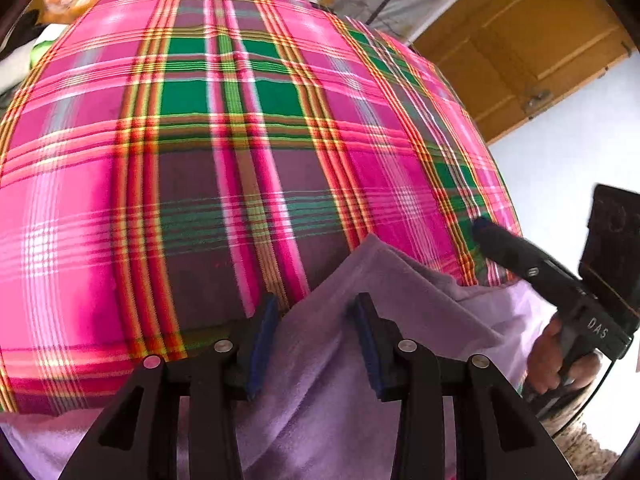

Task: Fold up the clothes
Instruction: 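Lift the garment edge with both grippers toward the garment body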

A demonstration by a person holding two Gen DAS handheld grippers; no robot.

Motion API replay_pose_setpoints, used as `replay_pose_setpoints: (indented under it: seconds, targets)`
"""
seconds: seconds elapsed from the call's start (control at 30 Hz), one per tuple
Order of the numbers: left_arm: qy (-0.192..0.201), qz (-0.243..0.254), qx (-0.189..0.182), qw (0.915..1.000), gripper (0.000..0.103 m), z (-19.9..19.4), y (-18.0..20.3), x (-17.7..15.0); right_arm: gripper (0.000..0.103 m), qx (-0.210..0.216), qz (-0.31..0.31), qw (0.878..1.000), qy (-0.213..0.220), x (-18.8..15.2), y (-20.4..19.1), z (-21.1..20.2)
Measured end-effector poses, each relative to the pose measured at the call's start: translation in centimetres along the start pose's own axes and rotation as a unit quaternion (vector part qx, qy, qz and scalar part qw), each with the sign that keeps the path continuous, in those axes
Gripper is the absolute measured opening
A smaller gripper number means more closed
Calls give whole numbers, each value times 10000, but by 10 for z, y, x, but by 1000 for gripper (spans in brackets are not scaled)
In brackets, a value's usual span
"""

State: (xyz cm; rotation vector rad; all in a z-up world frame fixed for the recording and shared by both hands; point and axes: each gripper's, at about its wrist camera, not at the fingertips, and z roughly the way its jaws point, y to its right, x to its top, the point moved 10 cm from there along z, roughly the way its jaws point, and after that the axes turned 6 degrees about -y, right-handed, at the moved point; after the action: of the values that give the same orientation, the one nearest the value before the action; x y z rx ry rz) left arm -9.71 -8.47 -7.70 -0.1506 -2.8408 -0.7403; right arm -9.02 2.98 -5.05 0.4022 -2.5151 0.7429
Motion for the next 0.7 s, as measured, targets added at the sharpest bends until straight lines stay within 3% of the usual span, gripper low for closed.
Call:
replay_pose_setpoints:
  seconds: [0.13,0.33,0.43,0.6,0.7]
  targets:
    - [-86,128,-107,9998,41,2,7,5,22,-628,-46,9980,-99,-26,38,-28]
    - [-230,95,-481,9985,41,14,19,11,29,-648,-177,9971,-370,-50,49,-31]
    - [-269,88,-597,9978,41,14,21,8,33,-518,-667,9950,-536,-52,32,-18]
    - [-228,-120,-823,9963,41,6,16,8,34,-839,-1606,9784,-999,-62,3,20]
    - [-279,-93,-784,9965,41,6,15,6,34,-1137,-2049,9668,-1016,-66,-5,28]
